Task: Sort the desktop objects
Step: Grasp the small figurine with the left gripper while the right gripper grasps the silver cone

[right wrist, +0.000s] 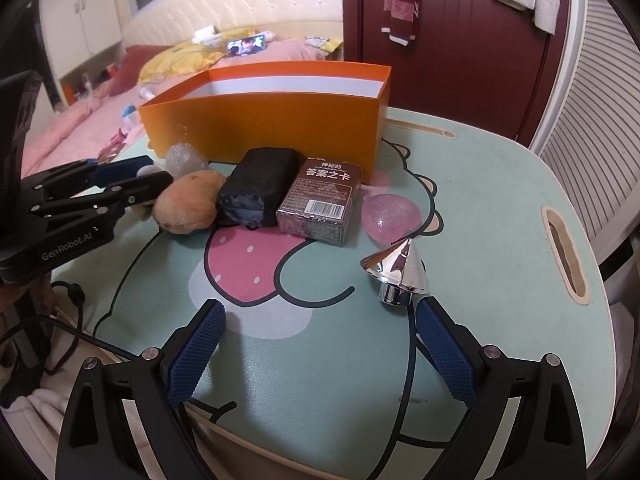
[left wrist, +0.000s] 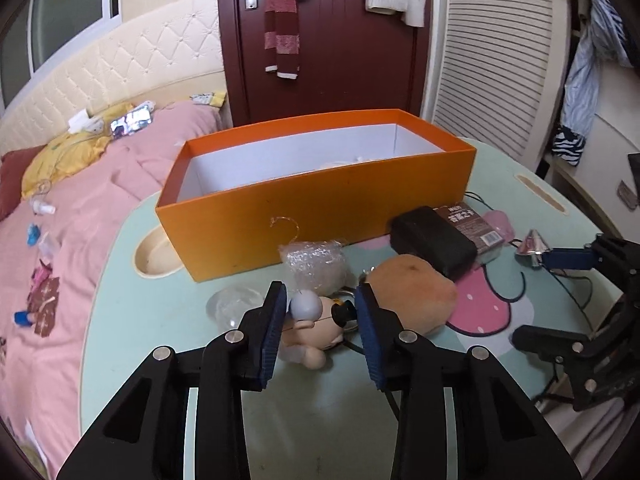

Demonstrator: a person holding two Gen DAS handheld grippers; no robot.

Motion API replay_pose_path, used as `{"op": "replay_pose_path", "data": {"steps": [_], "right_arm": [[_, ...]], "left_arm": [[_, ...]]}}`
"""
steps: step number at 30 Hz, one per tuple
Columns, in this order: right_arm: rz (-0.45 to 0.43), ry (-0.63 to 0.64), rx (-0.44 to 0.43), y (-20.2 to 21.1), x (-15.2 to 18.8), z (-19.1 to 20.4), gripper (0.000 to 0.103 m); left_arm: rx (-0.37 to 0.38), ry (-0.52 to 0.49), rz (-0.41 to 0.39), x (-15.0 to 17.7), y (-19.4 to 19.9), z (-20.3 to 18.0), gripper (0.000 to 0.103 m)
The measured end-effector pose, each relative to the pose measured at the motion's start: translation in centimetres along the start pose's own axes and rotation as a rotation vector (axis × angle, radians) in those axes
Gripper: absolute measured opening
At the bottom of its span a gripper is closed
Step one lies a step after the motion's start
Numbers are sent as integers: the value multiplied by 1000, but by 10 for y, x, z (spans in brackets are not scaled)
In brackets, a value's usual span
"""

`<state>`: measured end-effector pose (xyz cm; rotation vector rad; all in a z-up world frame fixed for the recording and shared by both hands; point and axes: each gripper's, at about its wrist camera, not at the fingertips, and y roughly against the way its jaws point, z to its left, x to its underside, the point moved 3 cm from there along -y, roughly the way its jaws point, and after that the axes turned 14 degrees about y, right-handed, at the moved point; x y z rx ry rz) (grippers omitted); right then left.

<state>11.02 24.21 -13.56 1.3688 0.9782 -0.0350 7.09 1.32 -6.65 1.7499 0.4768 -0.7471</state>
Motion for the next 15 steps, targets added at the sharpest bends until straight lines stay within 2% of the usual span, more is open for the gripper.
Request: {"op": "replay_pose_path", "data": {"steps": [3, 9, 10, 13, 15], "right_arm": [[-2, -2, -3, 0, 0, 0, 96], [-2, -4, -5, -1, -1, -1, 96], [-2, -4, -4, -1, -1, -1, 96], [-3, -6, -2, 0, -1, 1, 96], [-3, -8, -1, 0, -1, 1, 96]], "left_arm": [[22, 9, 5, 6, 7, 1, 37], [2, -1, -21, 15, 10, 2, 41], [-1, -1, -13, 16, 7, 3, 42], [-4, 18, 80, 18, -8, 6, 46], [11, 40, 65, 18, -7, 7, 46]]}}
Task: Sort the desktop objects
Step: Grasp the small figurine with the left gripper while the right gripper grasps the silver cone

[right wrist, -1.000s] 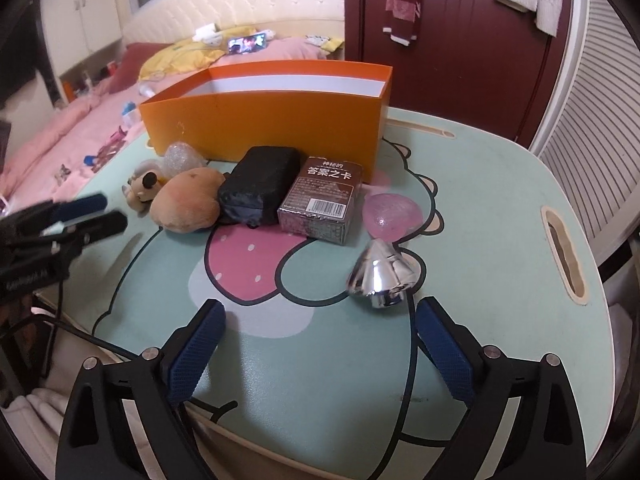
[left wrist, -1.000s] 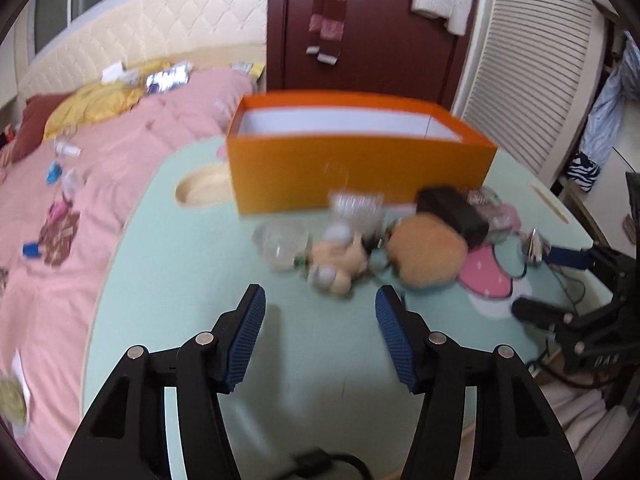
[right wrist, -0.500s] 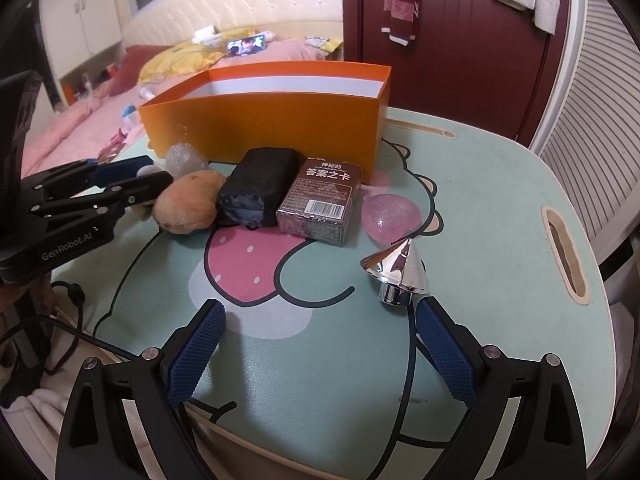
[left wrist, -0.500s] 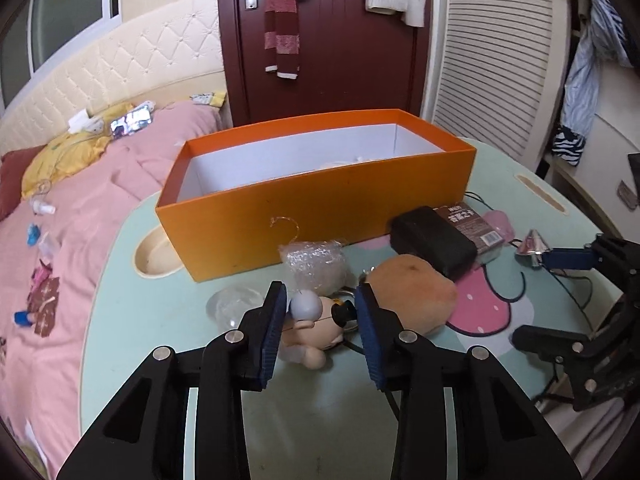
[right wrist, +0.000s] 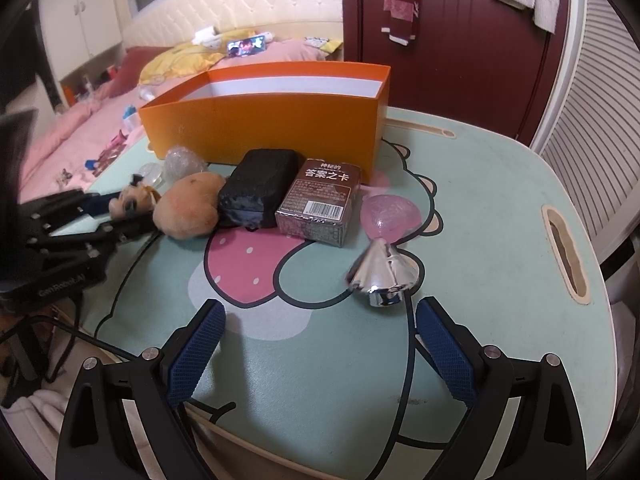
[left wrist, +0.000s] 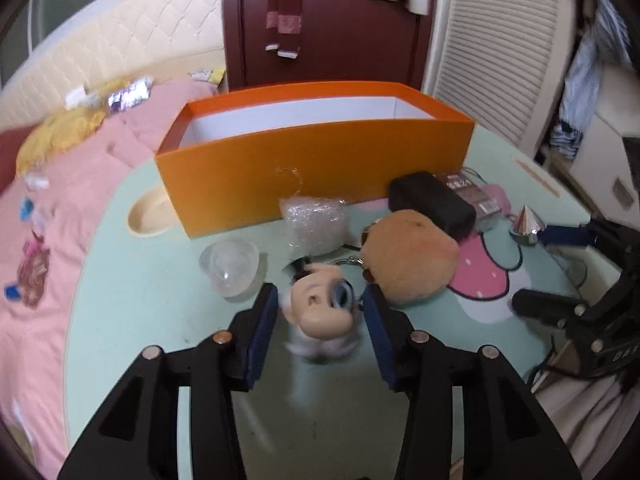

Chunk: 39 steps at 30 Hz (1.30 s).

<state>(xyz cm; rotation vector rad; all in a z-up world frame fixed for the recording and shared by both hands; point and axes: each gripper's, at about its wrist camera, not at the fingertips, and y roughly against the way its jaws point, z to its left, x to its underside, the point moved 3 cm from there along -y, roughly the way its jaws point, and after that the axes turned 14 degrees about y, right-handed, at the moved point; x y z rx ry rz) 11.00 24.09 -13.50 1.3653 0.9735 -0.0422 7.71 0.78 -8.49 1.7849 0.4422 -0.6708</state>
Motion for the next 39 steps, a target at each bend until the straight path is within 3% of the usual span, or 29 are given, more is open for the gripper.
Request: {"op": "replay_pose_path", "data": {"steps": [2, 7, 13, 19, 22, 25, 27, 39], "right_arm": [[-7, -7, -6, 1, 0, -1, 96], [-24, -35, -25, 3, 1, -6, 96], [-76, -155, -64, 12, 7, -27, 96], [-91, -205, -42, 14, 8, -36, 96], [-81, -177, -9, 12, 3, -32, 86], [-73, -147, 31, 9, 0, -30, 64], [-69, -132, 51, 8, -1, -29, 36], [-140, -117, 16, 24, -13, -28, 36]], "left_arm": [[7, 7, -2, 0, 1, 0, 39], [26, 26, -5, 0, 2, -1, 39], [58, 69, -24, -3, 14, 7, 39], [67, 59, -69, -8, 26, 6, 38], [63, 50, -64, -8, 25, 6, 31], [65, 61, -52, -7, 22, 9, 30], [80, 77, -44, -7, 23, 11, 29], [146, 113, -122, -23, 48, 9, 29]]}}
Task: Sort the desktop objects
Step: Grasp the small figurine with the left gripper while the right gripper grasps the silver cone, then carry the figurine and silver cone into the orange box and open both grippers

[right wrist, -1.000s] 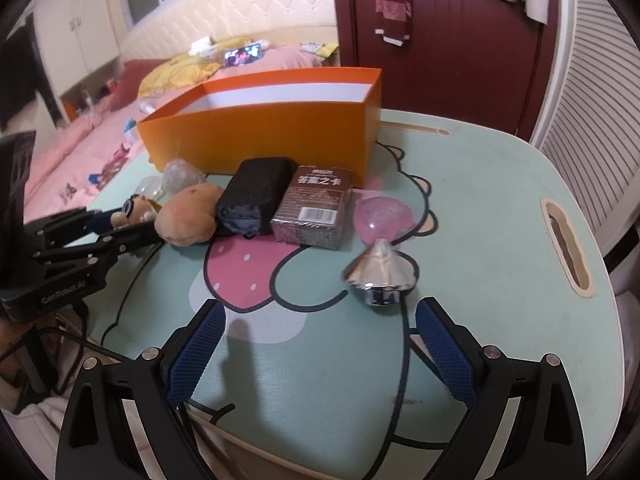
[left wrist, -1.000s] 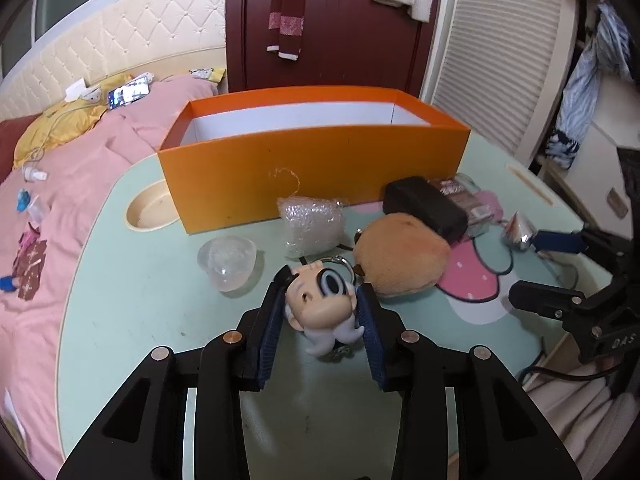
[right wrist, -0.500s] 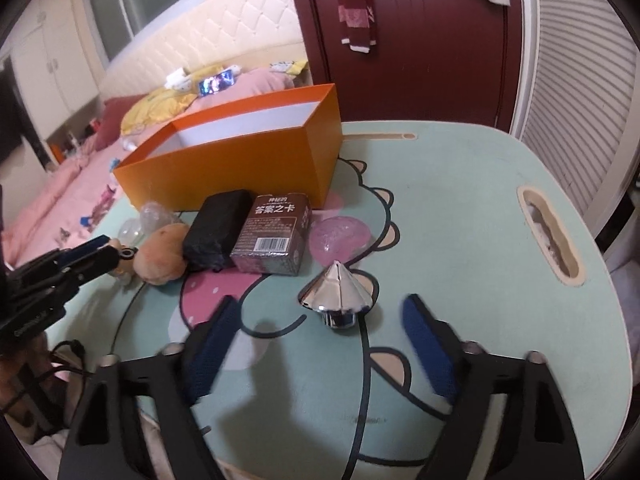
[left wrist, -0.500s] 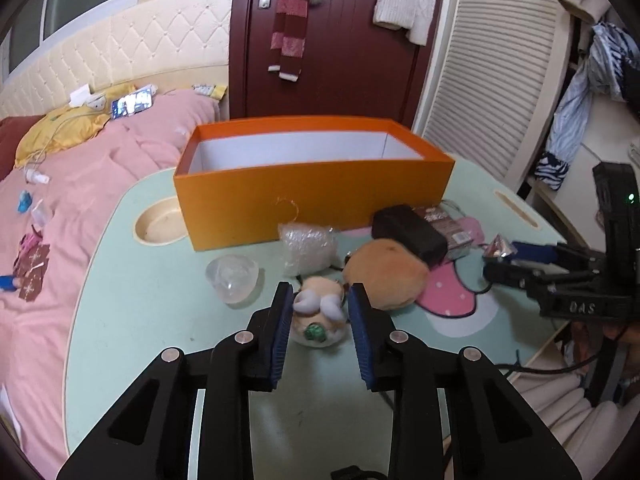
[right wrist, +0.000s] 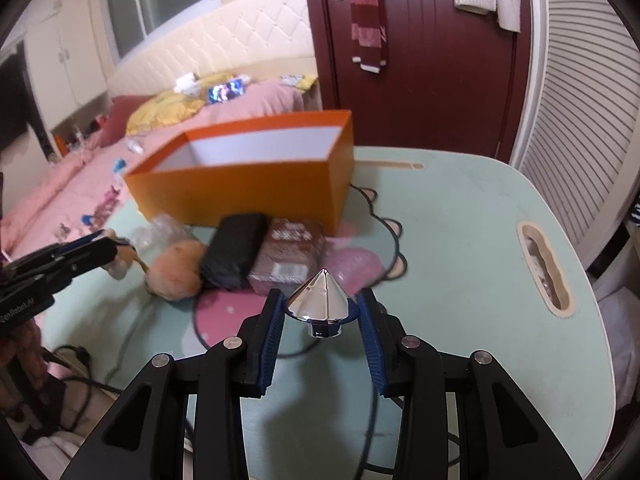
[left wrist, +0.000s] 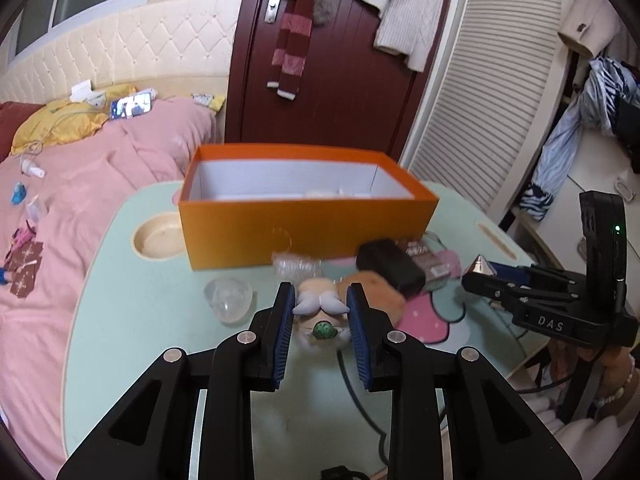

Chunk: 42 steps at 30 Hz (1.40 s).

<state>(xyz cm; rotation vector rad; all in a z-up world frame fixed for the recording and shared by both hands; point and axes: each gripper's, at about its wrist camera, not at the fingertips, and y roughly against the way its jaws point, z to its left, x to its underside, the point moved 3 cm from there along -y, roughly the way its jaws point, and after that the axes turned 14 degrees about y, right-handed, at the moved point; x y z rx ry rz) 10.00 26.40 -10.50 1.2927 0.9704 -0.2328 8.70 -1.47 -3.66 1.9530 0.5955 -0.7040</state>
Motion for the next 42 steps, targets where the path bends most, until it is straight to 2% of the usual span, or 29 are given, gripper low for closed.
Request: {"op": "replay_pose_path", "data": {"steps": [1, 3, 4, 8, 12, 14, 15, 16, 17, 19, 20, 25, 27, 29, 35, 42], "right_arm": [[-8, -2, -9, 0, -3, 0, 36], [-27, 2, -29, 2, -12, 2, 36], [-36, 5, -38, 3, -17, 3, 36], [-67, 26, -57, 3, -38, 6, 36], [-89, 43, -63, 2, -50, 11, 36], [-91, 46, -70, 0, -53, 12, 36], [-91, 45, -75, 0, -54, 12, 36], [-87, 43, -78, -2, -54, 12, 36], [-81, 41, -81, -3, -53, 12, 36], [-71, 36, -87, -6, -51, 11, 36], [-64, 31, -90, -8, -49, 11, 36], [-47, 21, -98, -14, -47, 9, 36], [-45, 20, -100, -15, -46, 9, 36], [-43, 17, -100, -15, -46, 8, 36], [-47, 2, -95, -14, -47, 2, 36], [-85, 11, -99, -9, -64, 0, 36]], "left_arm": [[6, 3, -8, -3, 3, -1, 28], [16, 7, -26, -10, 7, -3, 11], [17, 8, -30, -15, 8, -3, 8], [18, 15, -41, -31, 10, -4, 8], [18, 62, 47, -29, -2, 7, 9], [8, 79, 80, -20, -7, 13, 24], [2, 77, 98, -13, -9, 15, 27], [-5, 73, 113, -7, -11, 16, 37], [-13, 66, 125, -1, -12, 15, 51], [-26, 46, 126, 7, -14, 12, 66], [-33, 35, 122, 11, -15, 11, 67], [-72, -32, 168, 21, -37, 5, 67], [-88, -58, 172, 26, -45, 4, 50], [-97, -76, 169, 28, -46, 2, 49], [-72, -9, 146, 22, -30, 8, 49], [-55, 59, 44, -19, 1, 15, 49]]}}
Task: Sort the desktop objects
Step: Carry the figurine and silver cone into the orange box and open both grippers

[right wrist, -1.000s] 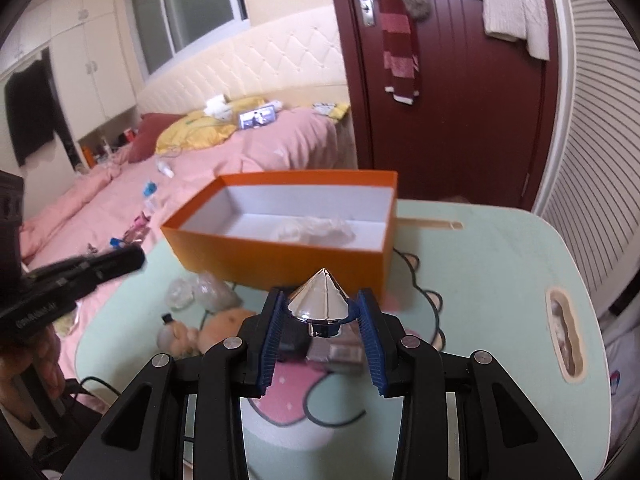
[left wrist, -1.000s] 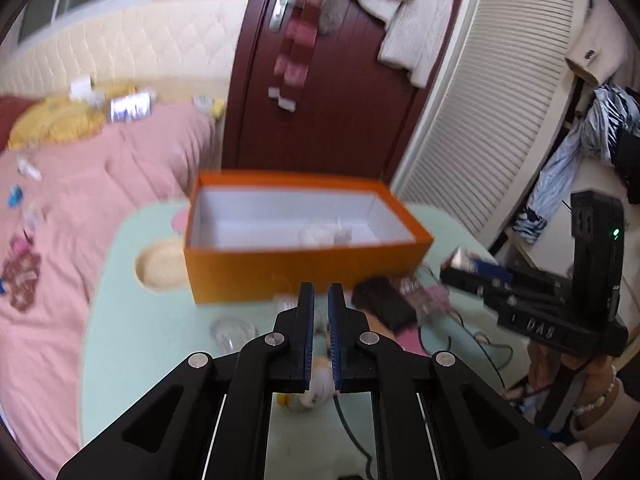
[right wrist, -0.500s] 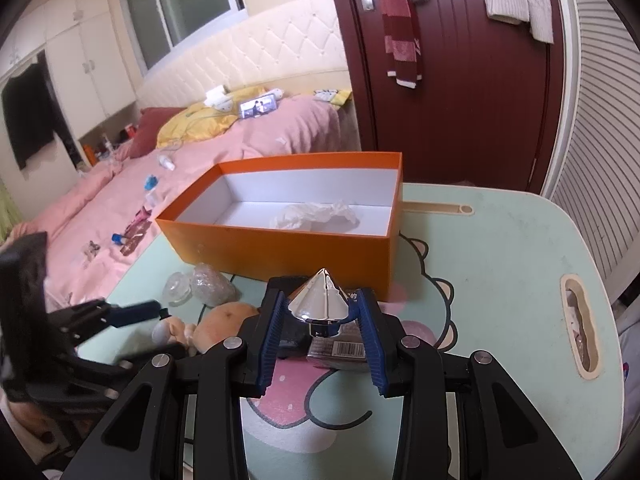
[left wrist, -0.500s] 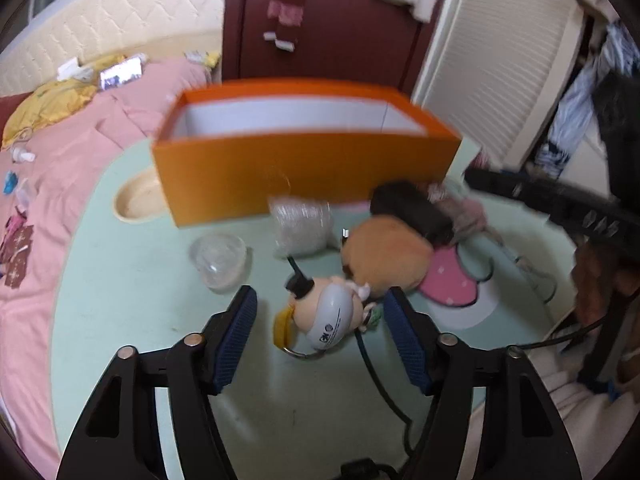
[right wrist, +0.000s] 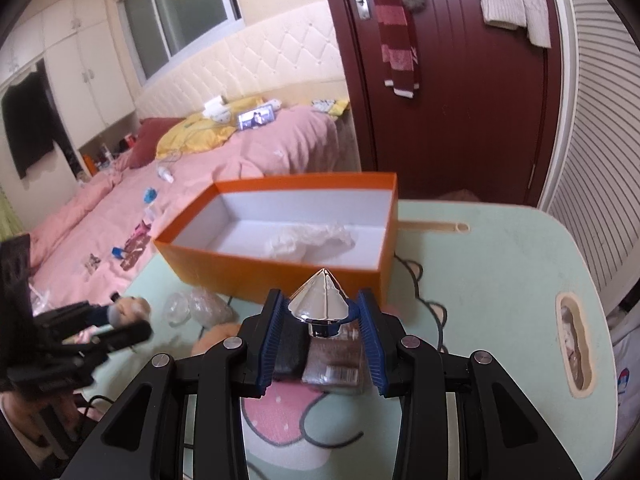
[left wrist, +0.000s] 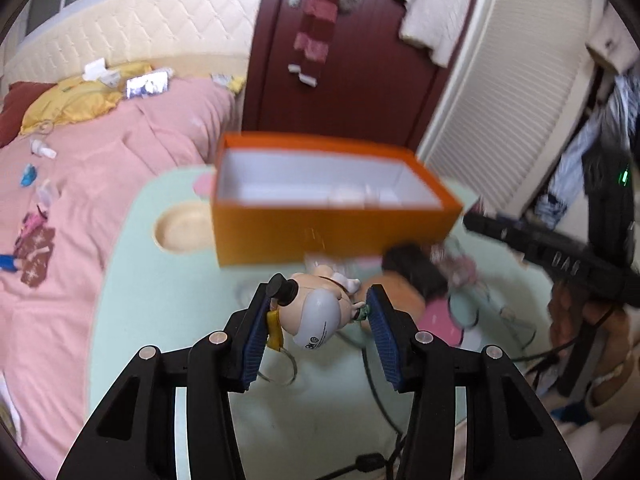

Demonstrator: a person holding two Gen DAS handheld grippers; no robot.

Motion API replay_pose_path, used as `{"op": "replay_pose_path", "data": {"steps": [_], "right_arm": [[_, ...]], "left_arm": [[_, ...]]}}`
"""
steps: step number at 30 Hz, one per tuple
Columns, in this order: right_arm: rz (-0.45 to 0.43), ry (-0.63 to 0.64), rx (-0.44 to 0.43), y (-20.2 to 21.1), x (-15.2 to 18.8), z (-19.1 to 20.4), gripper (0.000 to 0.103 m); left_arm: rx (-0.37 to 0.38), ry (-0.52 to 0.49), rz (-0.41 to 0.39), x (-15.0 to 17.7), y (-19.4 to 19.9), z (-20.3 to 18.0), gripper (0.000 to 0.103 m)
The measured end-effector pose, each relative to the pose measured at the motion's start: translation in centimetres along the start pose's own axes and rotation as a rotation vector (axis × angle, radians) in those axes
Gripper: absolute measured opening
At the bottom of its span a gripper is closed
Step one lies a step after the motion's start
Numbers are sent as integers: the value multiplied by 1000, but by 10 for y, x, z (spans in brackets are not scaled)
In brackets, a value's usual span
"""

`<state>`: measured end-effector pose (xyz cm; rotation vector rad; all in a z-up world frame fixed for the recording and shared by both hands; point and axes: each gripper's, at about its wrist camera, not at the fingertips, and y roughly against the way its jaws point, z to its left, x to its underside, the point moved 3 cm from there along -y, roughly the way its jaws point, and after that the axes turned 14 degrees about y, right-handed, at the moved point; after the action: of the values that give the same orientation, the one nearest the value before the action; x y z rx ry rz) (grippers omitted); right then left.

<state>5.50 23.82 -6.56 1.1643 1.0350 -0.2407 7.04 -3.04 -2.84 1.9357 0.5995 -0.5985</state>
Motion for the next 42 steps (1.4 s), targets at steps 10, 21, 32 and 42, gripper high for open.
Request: {"op": "replay_pose_path", "data": {"steps": [10, 21, 32, 42], "right_arm": [[-75, 55, -14, -15, -45, 7, 36], [-1, 34, -20, -70, -50, 2, 36], [36, 81, 30, -88, -37, -1, 37], [32, 74, 4, -85, -35, -4, 46]], "left_arm": [[27, -58, -119, -67, -9, -17, 49], [-8, -30, -36, -83, -81, -4, 49], [-31, -34, -3, -71, -96, 1, 49], [-15, 5, -57, -77, -82, 2, 73]]}}
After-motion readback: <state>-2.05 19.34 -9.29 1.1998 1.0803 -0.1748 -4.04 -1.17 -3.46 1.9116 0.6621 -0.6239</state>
